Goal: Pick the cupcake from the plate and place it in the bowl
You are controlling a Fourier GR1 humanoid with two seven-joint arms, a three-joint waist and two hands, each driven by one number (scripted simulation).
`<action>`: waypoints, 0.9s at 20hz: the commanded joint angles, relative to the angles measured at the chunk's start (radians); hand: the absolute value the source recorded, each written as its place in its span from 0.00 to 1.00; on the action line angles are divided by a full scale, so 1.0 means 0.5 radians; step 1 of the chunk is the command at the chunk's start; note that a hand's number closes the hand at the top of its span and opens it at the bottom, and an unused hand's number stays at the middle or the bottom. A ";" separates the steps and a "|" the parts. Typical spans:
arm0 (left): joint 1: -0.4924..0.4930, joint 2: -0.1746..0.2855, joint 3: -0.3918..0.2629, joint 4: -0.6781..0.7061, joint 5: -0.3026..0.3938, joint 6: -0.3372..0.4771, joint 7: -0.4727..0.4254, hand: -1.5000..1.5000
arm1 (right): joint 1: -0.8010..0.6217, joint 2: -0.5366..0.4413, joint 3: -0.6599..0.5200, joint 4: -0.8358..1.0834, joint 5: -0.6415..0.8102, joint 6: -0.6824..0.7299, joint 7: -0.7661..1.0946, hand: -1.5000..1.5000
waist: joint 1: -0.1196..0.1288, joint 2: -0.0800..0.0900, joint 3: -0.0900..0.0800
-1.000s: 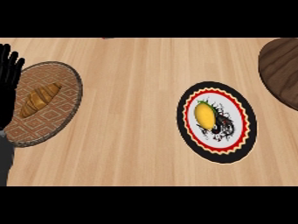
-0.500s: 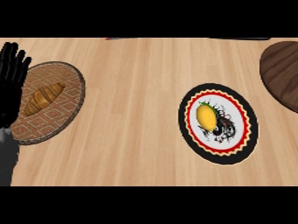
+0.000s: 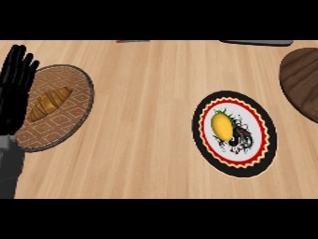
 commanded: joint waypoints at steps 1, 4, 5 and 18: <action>-0.002 -0.012 -0.017 0.001 -0.007 -0.001 -0.003 0.50 | -0.095 -0.051 0.075 0.057 -0.052 0.548 -0.368 1.00 | 0.019 -0.010 -0.007; -0.045 0.029 -0.003 0.037 -0.037 0.010 0.010 0.50 | -0.159 -0.016 0.156 0.037 -0.083 0.603 -0.377 1.00 | 0.001 -0.008 -0.009; -0.046 -0.027 -0.039 0.036 -0.025 0.019 0.027 0.50 | -0.159 0.025 0.206 0.036 -0.064 0.573 -0.357 1.00 | 0.011 0.000 -0.007; -0.057 0.032 0.027 0.079 -0.031 0.022 0.004 0.50 | -0.194 0.304 0.667 -0.010 -0.039 0.517 -0.358 1.00 | -0.043 -0.023 -0.011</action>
